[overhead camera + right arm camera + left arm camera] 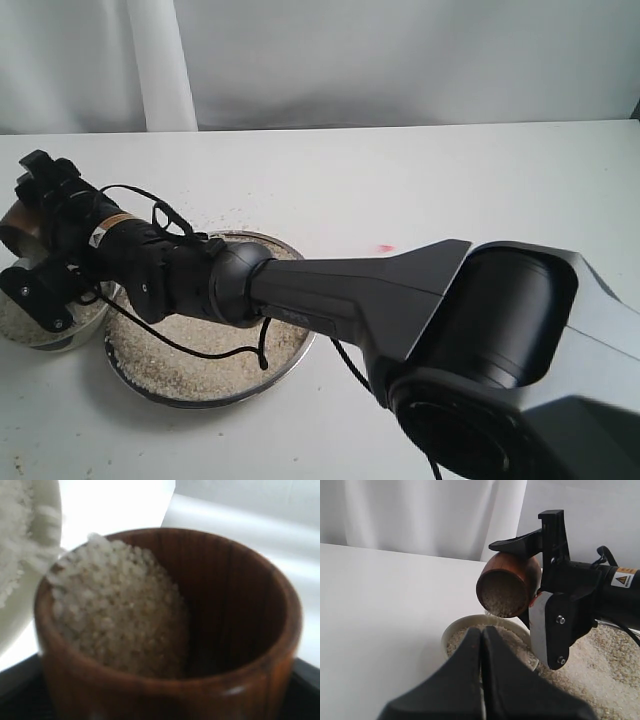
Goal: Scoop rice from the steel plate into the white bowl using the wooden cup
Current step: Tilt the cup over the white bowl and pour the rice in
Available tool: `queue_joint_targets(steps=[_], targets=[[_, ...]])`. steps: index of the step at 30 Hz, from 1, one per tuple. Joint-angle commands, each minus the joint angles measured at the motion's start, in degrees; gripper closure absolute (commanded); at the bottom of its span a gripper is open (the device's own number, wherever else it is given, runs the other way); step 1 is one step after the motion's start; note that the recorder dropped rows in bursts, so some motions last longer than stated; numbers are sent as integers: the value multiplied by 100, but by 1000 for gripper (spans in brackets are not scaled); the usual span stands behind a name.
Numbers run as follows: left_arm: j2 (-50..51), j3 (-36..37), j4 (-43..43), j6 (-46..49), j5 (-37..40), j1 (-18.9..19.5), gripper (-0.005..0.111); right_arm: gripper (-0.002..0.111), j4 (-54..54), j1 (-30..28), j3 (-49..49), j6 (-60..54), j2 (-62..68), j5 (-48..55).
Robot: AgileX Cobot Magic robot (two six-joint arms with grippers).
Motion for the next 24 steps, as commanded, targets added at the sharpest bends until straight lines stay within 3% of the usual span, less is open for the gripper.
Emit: queue_joint_targets(steps=[1,24], targets=[[1,11,-4,-25,-41,-9,107,108,-138,-12,-71,-82,-74,-229],[1,11,-4,-25,-41,-9,107,108,-415,-176,-74,-72,-74,-239]])
